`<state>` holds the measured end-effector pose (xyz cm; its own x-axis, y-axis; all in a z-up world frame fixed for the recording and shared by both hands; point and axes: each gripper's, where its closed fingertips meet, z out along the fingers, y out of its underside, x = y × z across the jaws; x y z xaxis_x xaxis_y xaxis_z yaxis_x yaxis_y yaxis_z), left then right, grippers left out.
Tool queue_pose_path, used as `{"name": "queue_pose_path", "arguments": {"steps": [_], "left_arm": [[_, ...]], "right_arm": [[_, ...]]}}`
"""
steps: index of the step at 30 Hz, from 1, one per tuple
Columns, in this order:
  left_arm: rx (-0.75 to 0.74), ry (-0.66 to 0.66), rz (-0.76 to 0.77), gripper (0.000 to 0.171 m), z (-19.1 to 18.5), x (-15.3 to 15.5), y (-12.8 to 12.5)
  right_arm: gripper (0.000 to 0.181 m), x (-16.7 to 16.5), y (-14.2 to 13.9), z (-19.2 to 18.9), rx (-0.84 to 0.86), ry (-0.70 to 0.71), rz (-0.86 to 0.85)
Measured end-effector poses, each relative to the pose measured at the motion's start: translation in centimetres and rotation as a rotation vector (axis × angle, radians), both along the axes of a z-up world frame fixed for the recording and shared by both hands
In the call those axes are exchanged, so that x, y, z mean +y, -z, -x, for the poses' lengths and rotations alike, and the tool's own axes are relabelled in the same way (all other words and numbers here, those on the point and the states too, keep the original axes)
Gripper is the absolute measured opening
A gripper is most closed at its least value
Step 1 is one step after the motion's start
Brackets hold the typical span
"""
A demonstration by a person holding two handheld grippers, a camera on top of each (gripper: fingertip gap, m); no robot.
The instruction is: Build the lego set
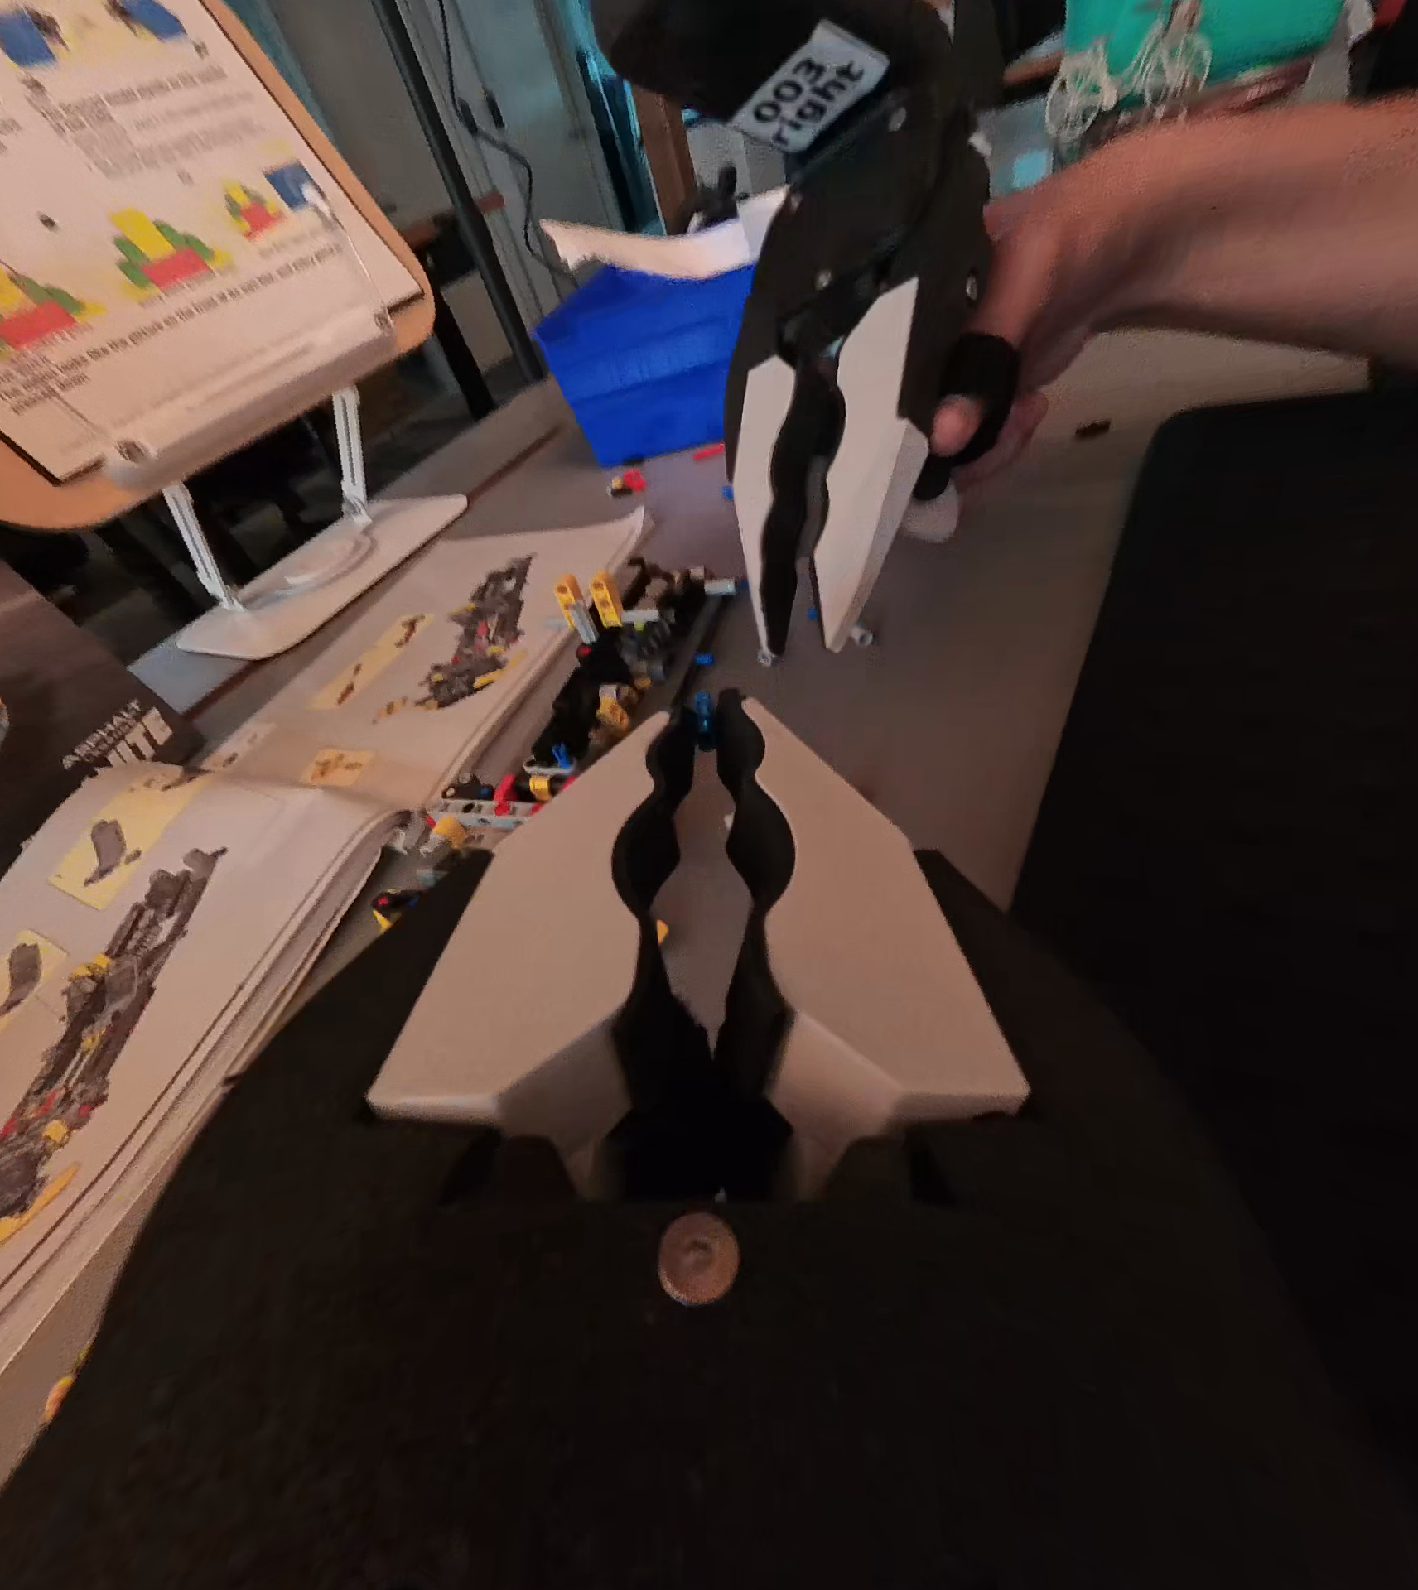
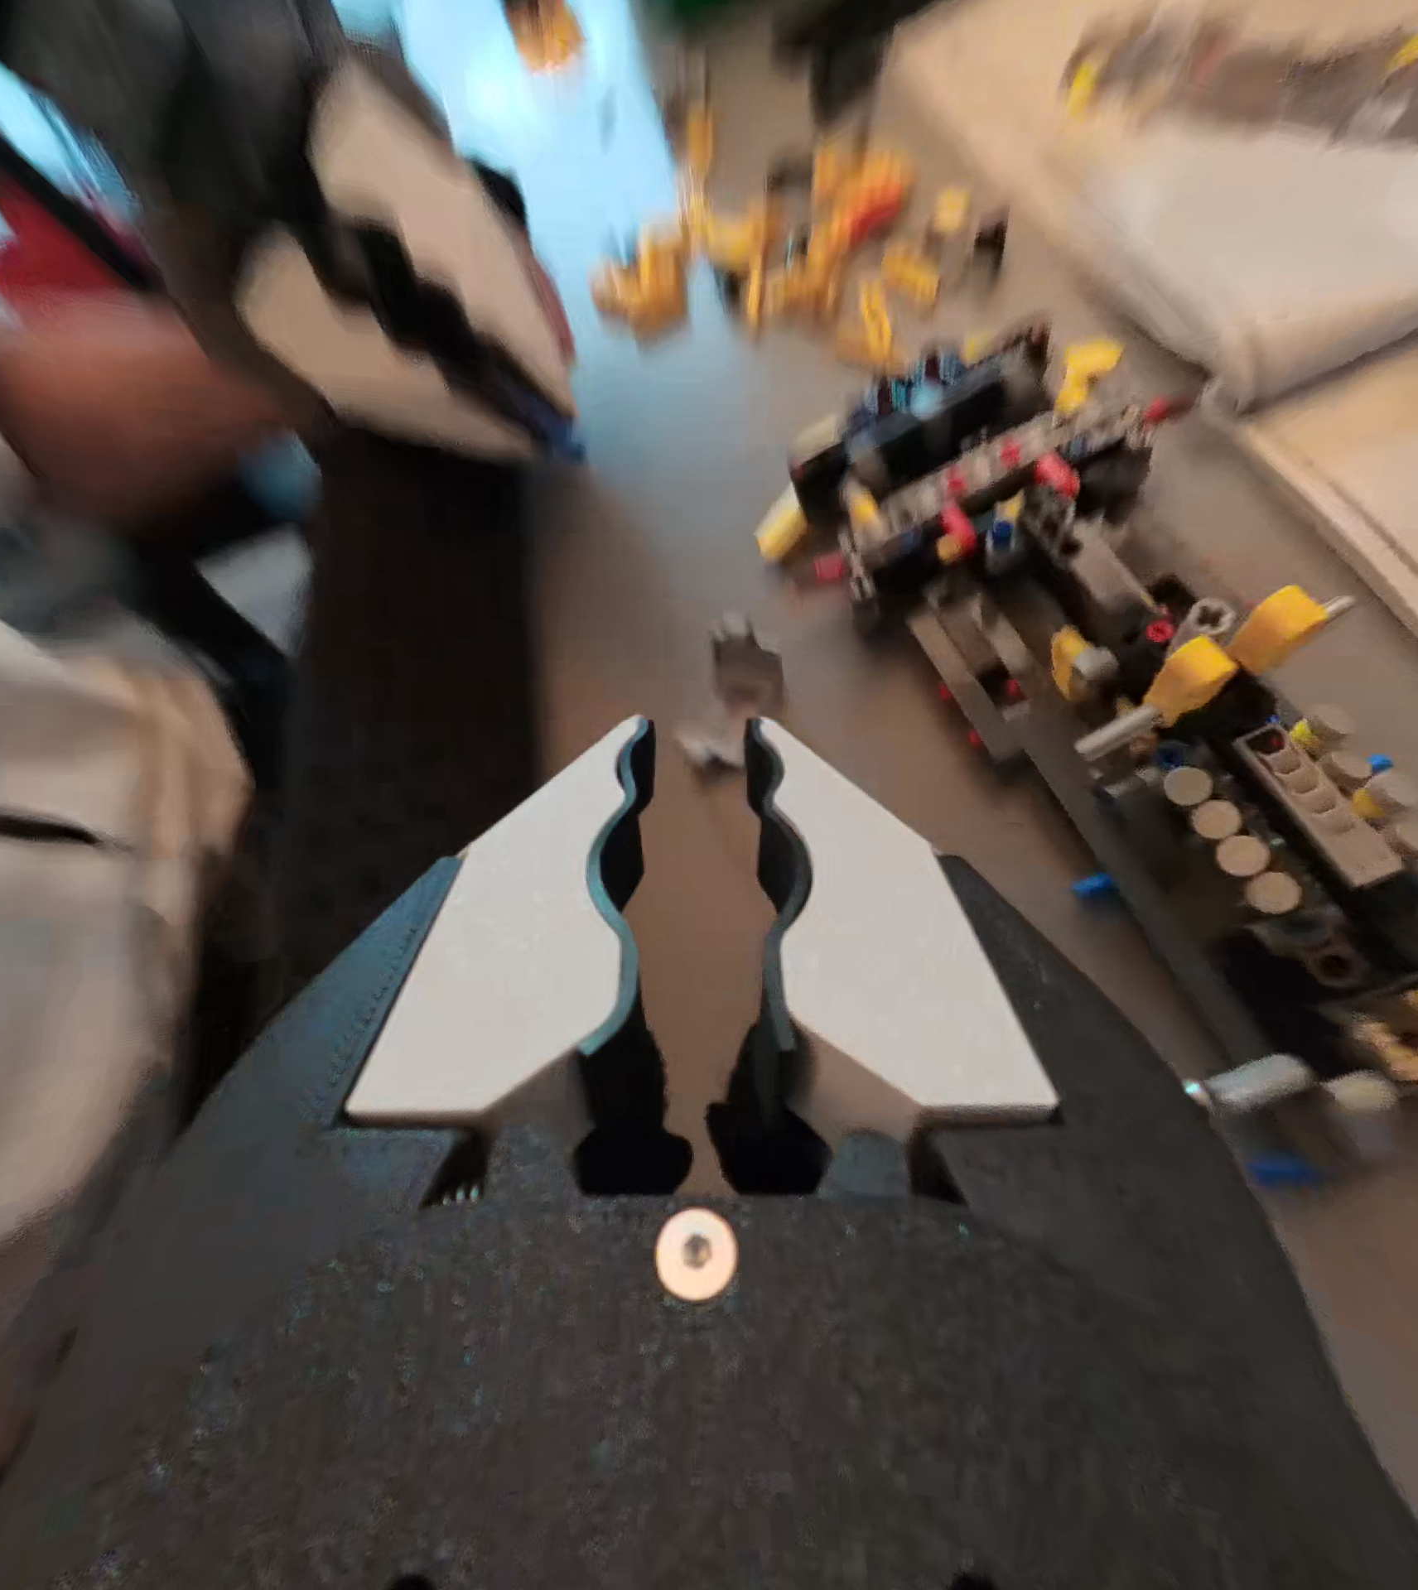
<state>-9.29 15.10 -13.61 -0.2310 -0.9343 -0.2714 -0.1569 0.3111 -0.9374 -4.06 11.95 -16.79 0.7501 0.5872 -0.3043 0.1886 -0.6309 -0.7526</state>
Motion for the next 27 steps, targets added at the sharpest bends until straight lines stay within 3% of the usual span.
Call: {"name": "queue_pose_path", "arguments": {"steps": [6,14,18,24,27], "left_arm": [[0.086,-0.052,0.0,0.003,-0.5,1.2,1.6],[0.101,-0.114,-0.014,0.002,-0.3,2.8,1.9],[0.123,-0.096,0.013,0.002,-0.2,2.8,2.3],[0.153,-0.042,0.031,0.003,-0.1,2.0,2.7],[0.147,-0.024,0.062,0.003,0.0,1.8,2.5]], "right_arm": [[0.023,-0.4,4.9,0.8,-0.183,-0.093,0.122],[0.021,-0.7,4.1,4.7,-0.065,-0.139,0.089],[0.024,1.8,2.2,1.7,-0.063,0.037,0.005],[0.023,3.5,3.9,1.8,-0.167,0.099,-0.021],[0.01,3.9,4.7,2.3,-0.174,0.084,-0.021]]}}
